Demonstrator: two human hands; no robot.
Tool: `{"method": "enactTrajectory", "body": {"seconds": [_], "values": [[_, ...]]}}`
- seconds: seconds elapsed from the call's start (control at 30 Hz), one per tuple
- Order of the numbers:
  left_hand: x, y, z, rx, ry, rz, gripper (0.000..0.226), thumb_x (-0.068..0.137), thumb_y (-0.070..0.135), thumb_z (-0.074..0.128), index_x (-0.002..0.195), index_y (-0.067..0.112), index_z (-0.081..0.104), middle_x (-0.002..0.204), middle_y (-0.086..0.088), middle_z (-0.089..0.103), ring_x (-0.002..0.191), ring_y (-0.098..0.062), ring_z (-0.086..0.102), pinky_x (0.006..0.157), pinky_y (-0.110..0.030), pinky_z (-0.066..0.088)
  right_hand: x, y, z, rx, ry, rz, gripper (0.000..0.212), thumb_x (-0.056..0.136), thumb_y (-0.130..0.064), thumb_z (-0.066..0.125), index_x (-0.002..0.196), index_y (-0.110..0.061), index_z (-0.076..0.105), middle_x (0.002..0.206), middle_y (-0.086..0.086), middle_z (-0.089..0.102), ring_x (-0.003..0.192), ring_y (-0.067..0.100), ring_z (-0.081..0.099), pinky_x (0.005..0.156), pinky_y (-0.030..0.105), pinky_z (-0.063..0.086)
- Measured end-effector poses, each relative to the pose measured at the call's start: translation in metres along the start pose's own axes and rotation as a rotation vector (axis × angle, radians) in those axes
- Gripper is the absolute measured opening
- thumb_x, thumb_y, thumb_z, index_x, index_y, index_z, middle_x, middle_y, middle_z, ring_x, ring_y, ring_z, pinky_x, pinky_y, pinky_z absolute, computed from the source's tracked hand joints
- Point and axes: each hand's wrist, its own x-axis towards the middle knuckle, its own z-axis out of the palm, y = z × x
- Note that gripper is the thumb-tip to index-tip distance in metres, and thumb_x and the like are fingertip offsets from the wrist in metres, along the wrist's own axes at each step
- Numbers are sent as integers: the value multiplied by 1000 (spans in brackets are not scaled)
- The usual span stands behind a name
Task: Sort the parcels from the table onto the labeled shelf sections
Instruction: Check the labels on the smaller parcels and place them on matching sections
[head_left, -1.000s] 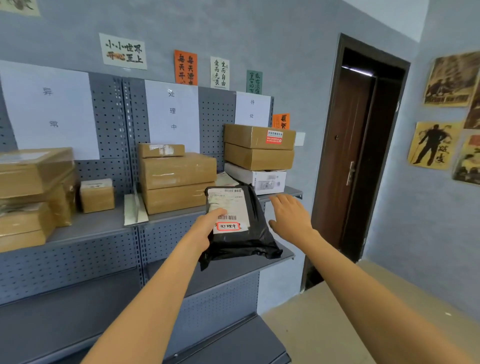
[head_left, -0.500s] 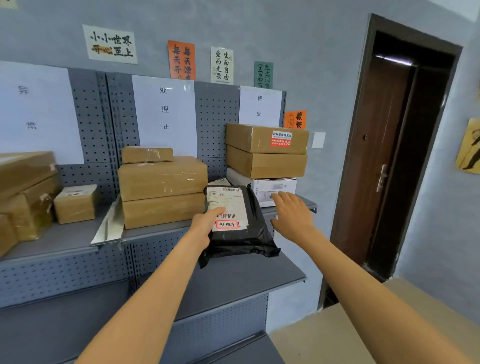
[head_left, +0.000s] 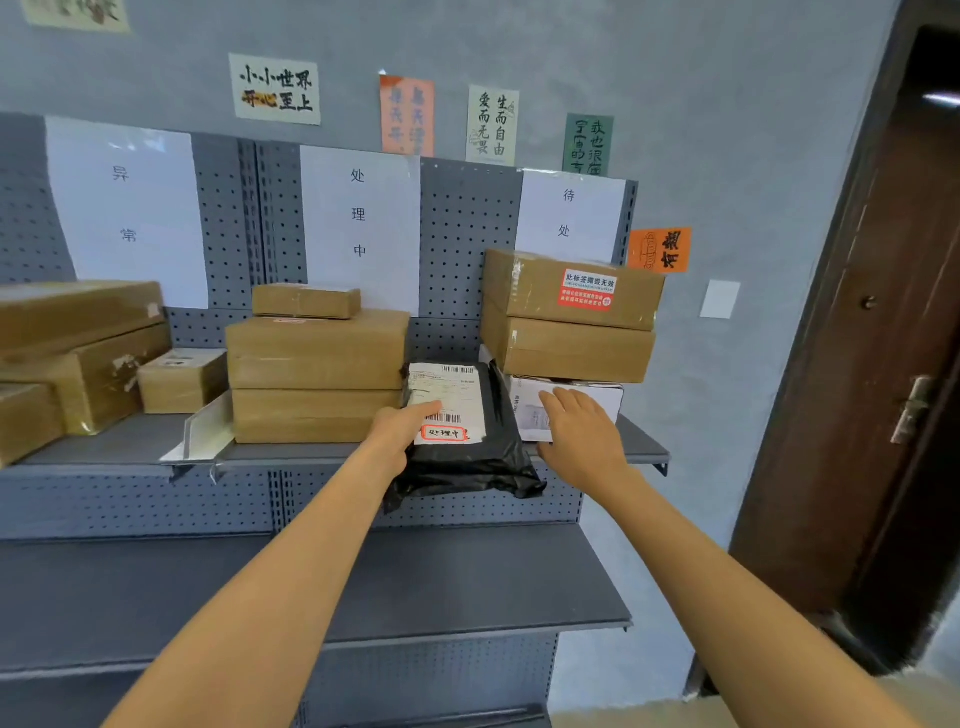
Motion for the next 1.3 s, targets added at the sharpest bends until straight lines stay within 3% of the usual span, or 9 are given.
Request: {"method": "enactTrajectory", "body": {"seconds": [0.27,0.6,0.67,0.73,0.8,0.9,1.07,1.2,1.3], "values": [[29,0,13,46,65,-16,39,89,13,68,124,-3,58,117,-20,67,87,-25,65,63,-27,52,15,20,21,56,-5,-23,56,91,-25,55,142,-11,37,139,6,46,131,26,39,110,34,28],[81,4,25,54,59,-21,39,90,13,67,124,-3,57,116,-17,67,86,-24,65,80,-32,51,41,32,42,55,-29,-7,59,92,-25,58,144,-11,34,142,6,43,135,26,35,113,33,27],[91,9,30,76,56,3,35,91,13,65,120,-4,56,110,-15,67,77,-21,64,80,-29,49,47,35,47,48,-28,1,61,91,-26,59,144,-11,33,144,7,42,136,26,34,113,33,26],[102,13,34,106,64,33,31,92,12,63,119,-3,57,108,-14,66,82,-22,64,78,-27,48,52,37,52,47,-31,8,61,91,-27,59,144,-11,34,145,7,41,137,26,33,114,34,26],[114,16,36,163,89,54,32,93,15,63,119,-3,58,113,-13,67,87,-22,64,74,-28,48,56,38,56,40,-34,12,59,91,-27,59,143,-11,35,145,7,41,136,26,34,113,33,27],[132,16,38,254,99,66,32,94,19,61,118,-1,58,112,-13,68,77,-18,61,60,-24,47,62,40,63,45,8,15,54,90,-22,58,140,-10,40,139,7,46,131,26,39,109,31,30],[159,13,39,472,161,122,37,95,28,56,122,2,55,112,-10,65,94,-24,60,88,-34,50,74,39,64,60,82,0,52,88,-19,62,137,-8,47,132,10,51,123,30,45,107,35,32],[168,12,42,695,178,156,42,97,33,50,125,2,53,118,-10,64,92,-23,57,83,-33,48,78,39,69,54,106,-6,49,83,-18,69,128,-3,54,121,14,58,113,34,52,102,40,39],[168,8,42,863,219,183,50,98,36,48,132,0,46,126,-13,59,107,-28,59,74,-31,44,78,38,72,47,125,2,48,78,-16,73,121,-1,59,113,15,61,105,35,56,96,41,44]]}}
